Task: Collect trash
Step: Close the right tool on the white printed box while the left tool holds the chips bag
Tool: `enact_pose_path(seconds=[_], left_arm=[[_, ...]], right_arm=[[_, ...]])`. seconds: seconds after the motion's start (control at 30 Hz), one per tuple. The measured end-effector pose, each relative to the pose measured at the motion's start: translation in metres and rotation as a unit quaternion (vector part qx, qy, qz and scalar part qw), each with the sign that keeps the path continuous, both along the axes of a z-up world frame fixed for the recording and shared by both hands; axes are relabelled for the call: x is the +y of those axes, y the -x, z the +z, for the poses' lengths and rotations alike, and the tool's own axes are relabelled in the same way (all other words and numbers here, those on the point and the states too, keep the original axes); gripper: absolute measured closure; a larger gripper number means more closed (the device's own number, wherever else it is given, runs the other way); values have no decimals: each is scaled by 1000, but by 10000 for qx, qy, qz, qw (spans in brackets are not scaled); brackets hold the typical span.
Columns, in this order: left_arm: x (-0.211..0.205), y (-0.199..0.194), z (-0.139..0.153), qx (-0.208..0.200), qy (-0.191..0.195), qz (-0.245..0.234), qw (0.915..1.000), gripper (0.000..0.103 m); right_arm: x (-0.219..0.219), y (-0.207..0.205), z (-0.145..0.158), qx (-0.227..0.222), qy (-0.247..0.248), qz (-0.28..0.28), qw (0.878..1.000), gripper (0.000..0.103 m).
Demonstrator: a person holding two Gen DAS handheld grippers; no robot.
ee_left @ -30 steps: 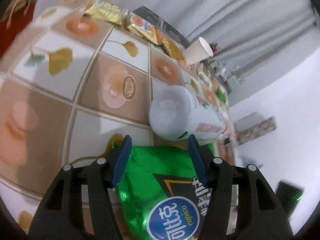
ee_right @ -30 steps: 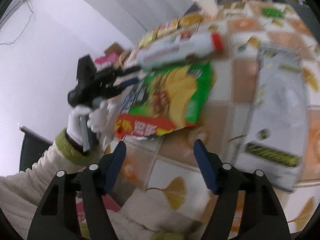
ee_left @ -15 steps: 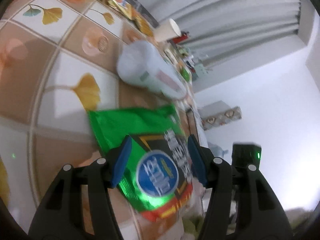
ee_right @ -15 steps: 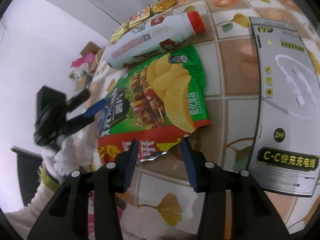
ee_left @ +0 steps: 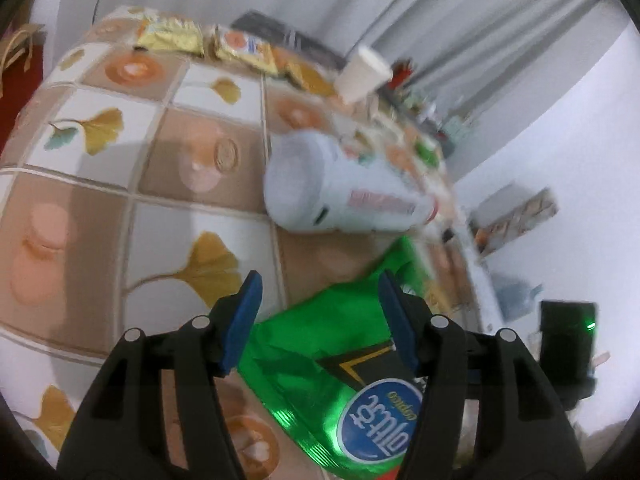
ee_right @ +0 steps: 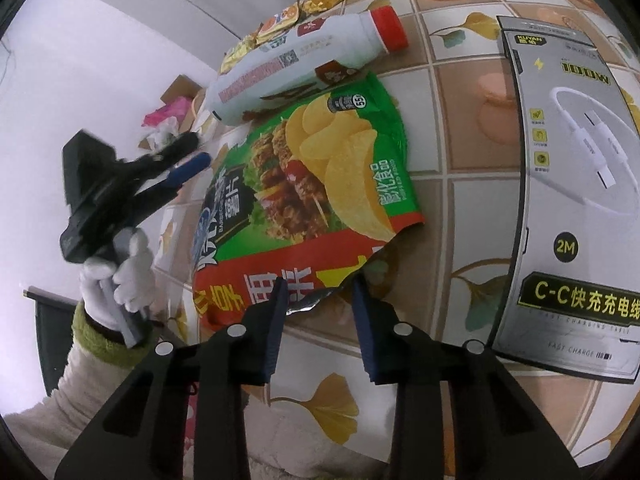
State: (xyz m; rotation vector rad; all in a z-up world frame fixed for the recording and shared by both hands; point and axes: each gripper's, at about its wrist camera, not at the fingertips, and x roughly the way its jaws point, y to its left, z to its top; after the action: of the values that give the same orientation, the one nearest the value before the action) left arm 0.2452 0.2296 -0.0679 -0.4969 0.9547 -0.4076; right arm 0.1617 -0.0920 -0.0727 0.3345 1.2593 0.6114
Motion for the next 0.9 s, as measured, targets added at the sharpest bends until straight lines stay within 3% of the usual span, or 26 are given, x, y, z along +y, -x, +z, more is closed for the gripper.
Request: enact_pose_path(seconds=[0.2,0.5,0.7,0.9], left_arm=[[-15,28,-7,162,-84,-352,9992,47],[-15,100,-14,537,557,-704,9945,46],[-23,105,-21,620,799,-701,9924,44],[-20,108,-24,719,1391,-770,9847,44]], right_arm=[[-10,1,-1,66,-36,-141,9999,71],[-19,6,-1,116,-116,-306,9994,66],[-8,6,1,-84,146,-285,9994,65],[-18,7,2,-134,146,-395,9990,65]])
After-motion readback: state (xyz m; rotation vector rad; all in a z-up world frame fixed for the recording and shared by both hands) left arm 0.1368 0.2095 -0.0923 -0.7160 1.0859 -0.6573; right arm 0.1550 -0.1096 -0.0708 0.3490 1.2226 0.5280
